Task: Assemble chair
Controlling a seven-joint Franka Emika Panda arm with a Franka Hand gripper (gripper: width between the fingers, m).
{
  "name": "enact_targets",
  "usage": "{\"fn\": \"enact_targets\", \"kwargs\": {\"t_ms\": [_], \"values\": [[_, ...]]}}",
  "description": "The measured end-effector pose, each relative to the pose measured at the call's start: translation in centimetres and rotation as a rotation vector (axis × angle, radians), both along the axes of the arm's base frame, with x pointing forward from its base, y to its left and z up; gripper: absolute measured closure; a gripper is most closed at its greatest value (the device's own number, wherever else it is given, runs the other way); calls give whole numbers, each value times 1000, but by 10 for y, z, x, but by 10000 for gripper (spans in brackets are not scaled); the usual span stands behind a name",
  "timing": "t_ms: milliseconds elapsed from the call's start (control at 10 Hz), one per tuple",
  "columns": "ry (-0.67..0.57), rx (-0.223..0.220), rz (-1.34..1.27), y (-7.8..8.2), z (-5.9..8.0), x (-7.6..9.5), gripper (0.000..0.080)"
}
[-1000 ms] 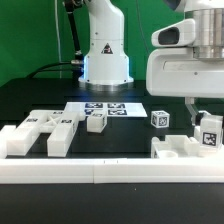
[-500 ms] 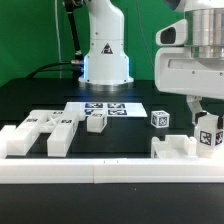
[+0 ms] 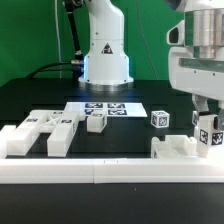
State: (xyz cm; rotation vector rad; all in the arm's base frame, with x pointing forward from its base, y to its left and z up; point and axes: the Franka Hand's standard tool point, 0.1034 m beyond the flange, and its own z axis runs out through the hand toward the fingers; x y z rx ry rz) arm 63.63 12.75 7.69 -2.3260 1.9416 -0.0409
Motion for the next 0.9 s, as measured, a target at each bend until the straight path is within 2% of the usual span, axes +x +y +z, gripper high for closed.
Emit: {"fn": "enact_targets", "kwargs": {"t_ms": [200,300,400,900], "values": [[-2,-1,10,0,0,0,498],[-4,-4,47,0,0,0,320],[-7,-8,86,0,0,0,189],[-51,-61,616,4,1,1,151]]}}
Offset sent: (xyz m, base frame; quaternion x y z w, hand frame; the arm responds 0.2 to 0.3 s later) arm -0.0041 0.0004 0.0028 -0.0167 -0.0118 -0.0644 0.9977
